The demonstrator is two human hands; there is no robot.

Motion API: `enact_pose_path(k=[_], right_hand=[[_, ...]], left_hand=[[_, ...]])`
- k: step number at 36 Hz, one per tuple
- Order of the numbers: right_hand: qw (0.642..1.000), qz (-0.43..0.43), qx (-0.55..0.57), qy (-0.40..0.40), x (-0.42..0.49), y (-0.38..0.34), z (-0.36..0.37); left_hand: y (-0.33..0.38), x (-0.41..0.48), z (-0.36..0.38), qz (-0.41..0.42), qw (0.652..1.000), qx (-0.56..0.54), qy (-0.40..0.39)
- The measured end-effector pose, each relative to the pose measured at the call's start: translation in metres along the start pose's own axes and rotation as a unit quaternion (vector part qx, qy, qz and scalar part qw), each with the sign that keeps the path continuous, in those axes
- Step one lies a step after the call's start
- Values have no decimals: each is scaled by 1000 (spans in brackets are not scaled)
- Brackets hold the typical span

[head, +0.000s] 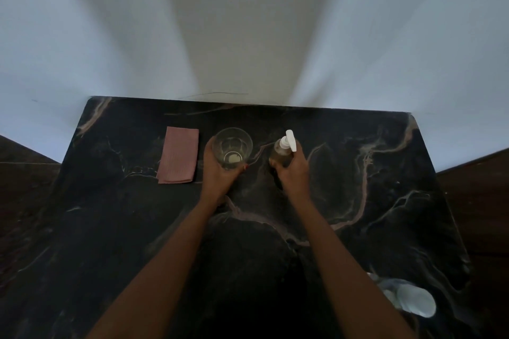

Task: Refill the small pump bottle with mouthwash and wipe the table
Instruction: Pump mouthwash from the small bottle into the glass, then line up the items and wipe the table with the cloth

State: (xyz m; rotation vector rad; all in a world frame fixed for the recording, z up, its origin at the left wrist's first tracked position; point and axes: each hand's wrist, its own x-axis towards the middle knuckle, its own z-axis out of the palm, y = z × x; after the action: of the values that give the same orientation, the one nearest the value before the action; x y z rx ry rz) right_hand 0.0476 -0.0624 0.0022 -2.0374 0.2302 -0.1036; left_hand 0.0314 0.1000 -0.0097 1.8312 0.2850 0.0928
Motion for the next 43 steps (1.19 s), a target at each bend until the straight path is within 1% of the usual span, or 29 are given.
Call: enact_pose_path(k=[6,9,12,15,19,22,25,29,34,38,41,43], right_hand=[[999,30,-3,41,-23,-1,-7],[999,19,-6,48,-42,-2,-15],[998,-1,-4,60,-65,-1,-26],[998,-16,-18,64,-90,-3,-36],[998,-46,-16,37,-126,-4,-52],[998,-62,-21,23,-151,2,-63],[998,-55,-11,26,-173,11,-75],[999,-31,-10,6,-201,28,-96],[999,15,-29,-7,-228,50,-124],[998,49,-37,7,-242,63,-147],[995,85,-17,42,-245,71,-160],[994,100,-17,40,-246,77,-172]], left_hand=[[2,-16,-8,-23,1000,16,11],[1,-30,-11,-28,999,26,33],[3,-50,-12,-27,998,10,54],[7,-72,-11,-21,999,-6,50],[10,-104,-6,13,1000,8,14],[13,-126,1,2,999,-27,-24],[15,-147,12,5,997,-42,-60],[19,-173,28,-1,992,-58,-112],[25,-199,49,21,984,-36,-172],[30,-212,69,60,974,-6,-218],[34,-220,83,72,965,4,-251],[37,-224,91,71,959,10,-273]])
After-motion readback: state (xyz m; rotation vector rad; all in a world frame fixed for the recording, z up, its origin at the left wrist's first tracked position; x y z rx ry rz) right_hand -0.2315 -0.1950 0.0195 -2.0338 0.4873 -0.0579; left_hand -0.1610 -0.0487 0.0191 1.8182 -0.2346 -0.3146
